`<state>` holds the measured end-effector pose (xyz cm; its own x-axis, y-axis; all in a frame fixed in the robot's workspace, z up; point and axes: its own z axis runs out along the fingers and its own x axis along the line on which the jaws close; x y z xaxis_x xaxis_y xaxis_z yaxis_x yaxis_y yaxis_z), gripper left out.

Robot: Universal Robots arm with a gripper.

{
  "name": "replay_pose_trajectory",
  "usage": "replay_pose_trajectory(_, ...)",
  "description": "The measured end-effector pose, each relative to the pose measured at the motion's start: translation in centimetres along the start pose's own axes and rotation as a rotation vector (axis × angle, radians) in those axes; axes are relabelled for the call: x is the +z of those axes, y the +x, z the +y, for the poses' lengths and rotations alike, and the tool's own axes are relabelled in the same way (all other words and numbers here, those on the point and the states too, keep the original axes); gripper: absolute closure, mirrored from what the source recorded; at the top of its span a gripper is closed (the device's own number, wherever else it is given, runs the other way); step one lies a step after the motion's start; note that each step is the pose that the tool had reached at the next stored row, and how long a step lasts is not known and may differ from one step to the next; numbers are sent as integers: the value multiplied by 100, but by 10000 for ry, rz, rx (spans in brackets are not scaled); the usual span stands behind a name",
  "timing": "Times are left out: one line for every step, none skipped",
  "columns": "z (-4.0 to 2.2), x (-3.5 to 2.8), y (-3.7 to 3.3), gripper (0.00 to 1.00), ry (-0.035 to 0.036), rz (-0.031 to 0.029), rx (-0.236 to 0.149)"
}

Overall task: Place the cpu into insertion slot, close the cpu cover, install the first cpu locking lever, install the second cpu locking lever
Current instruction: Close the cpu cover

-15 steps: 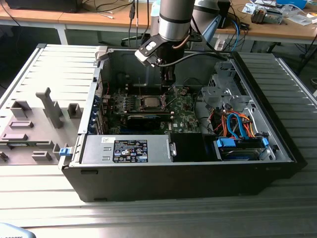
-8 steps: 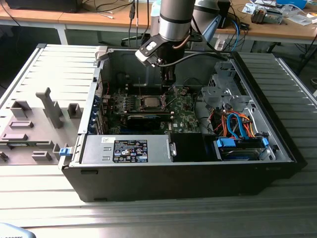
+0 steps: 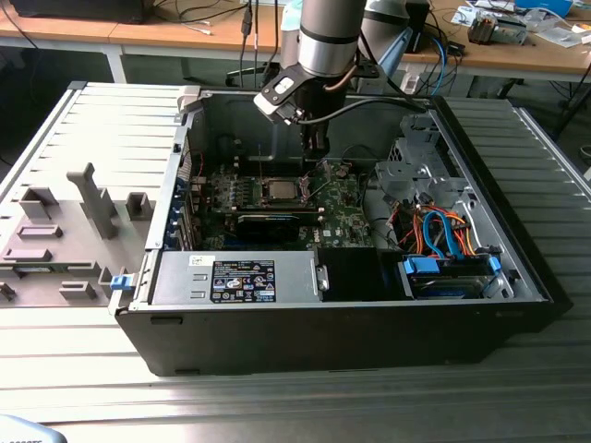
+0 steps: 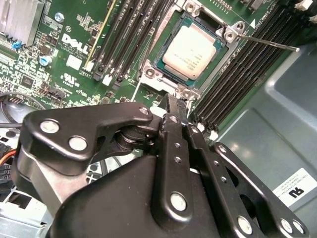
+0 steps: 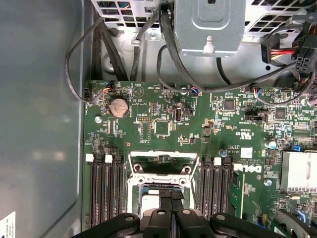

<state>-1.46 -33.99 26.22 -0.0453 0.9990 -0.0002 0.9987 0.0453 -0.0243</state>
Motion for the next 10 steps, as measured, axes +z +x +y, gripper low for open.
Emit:
replay_pose_trajectory(2, -1, 0, 89, 1, -1, 0)
replay_pose_trajectory(2, -1, 0, 89, 1, -1, 1)
replay_pose_trajectory(3, -1, 0, 89, 1, -1, 0)
replay_pose_trajectory(5, -2, 0, 89, 1, 1, 0)
replay_pose_trajectory(6, -3, 0, 89, 1, 3, 0)
replay_pose_trajectory(6, -3, 0, 89, 1, 4, 0)
replay_pose_trajectory(6, -3, 0, 89, 1, 8, -1)
replay_pose_trajectory(6, -3, 0, 89, 0, 17, -1)
replay_pose_trajectory(6, -3, -1, 89, 0, 27, -1)
replay_pose_trajectory(6, -3, 0, 89, 0, 35, -1)
